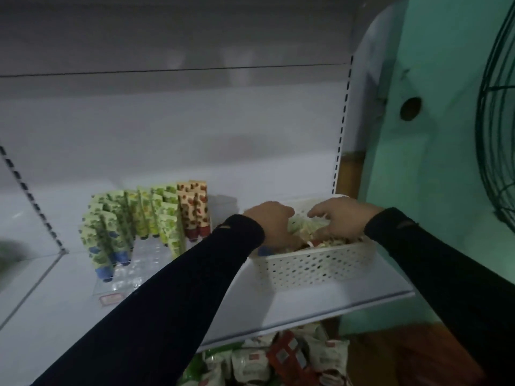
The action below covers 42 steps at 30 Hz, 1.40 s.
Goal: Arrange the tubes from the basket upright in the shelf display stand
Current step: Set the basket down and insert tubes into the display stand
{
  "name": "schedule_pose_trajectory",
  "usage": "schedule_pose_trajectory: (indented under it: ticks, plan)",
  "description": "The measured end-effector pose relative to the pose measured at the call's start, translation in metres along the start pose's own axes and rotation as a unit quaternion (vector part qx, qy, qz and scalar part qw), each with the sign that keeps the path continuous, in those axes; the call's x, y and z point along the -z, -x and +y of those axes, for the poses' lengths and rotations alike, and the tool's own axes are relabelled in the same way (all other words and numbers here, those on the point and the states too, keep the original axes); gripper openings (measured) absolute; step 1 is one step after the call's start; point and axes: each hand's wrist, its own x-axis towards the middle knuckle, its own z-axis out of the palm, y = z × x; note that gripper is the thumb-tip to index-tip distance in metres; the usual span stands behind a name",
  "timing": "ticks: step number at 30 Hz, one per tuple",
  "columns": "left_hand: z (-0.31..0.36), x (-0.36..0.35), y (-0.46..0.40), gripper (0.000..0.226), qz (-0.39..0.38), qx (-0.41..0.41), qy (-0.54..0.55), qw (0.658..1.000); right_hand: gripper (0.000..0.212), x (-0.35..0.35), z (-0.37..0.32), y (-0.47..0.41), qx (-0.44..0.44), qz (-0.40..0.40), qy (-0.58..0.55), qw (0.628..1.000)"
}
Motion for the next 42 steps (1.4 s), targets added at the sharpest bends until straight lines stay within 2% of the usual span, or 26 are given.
schedule_pose_trajectory:
  ticks: [5,10,14,19,24,27,30,32,35,38,42]
  plan:
    - [0.005,-0.011,-0.027,0.043,-0.068,0.029,0.002,0.997,0.078,0.0,0.005,-0.024,0.017,-0.084,0.047,0.995]
    - [-0.003,-0.016,-0.034,0.055,-0.041,0.03,0.041,0.998,0.083,-0.002,0.009,-0.032,0.02,-0.11,0.033,0.993]
    - [-0.006,-0.018,-0.037,0.034,-0.072,0.031,0.062,0.995,0.076,-0.003,0.011,-0.032,0.027,-0.092,0.037,0.995]
    - [-0.006,-0.015,-0.033,0.043,-0.101,0.021,0.092,0.99,0.073,-0.004,0.016,-0.03,0.038,-0.09,0.04,0.994]
    - [-0.007,-0.016,-0.033,0.025,-0.099,0.01,0.106,0.989,0.07,-0.002,0.019,-0.03,0.04,-0.116,0.043,0.992]
    - [-0.006,-0.018,-0.03,0.021,-0.079,-0.001,0.115,0.99,0.074,-0.001,0.02,-0.034,0.031,-0.13,0.039,0.99]
    - [-0.005,-0.017,-0.027,0.033,-0.055,-0.01,0.13,0.99,0.073,-0.001,0.018,-0.036,0.031,-0.137,0.04,0.989]
    - [-0.007,-0.018,-0.027,0.033,-0.038,-0.022,0.129,0.991,0.072,-0.002,0.015,-0.037,0.03,-0.142,0.053,0.988]
    - [-0.007,-0.017,-0.026,0.027,0.025,-0.037,0.136,0.99,0.073,-0.002,0.01,-0.039,0.023,-0.141,0.07,0.987]
    - [-0.008,-0.015,-0.028,0.021,0.086,-0.021,0.194,0.977,0.071,-0.003,0.009,-0.039,0.021,-0.129,0.057,0.99]
    - [-0.01,-0.014,-0.028,0.016,0.124,0.008,0.309,0.943,0.058,-0.002,0.009,-0.036,0.008,-0.125,0.036,0.991]
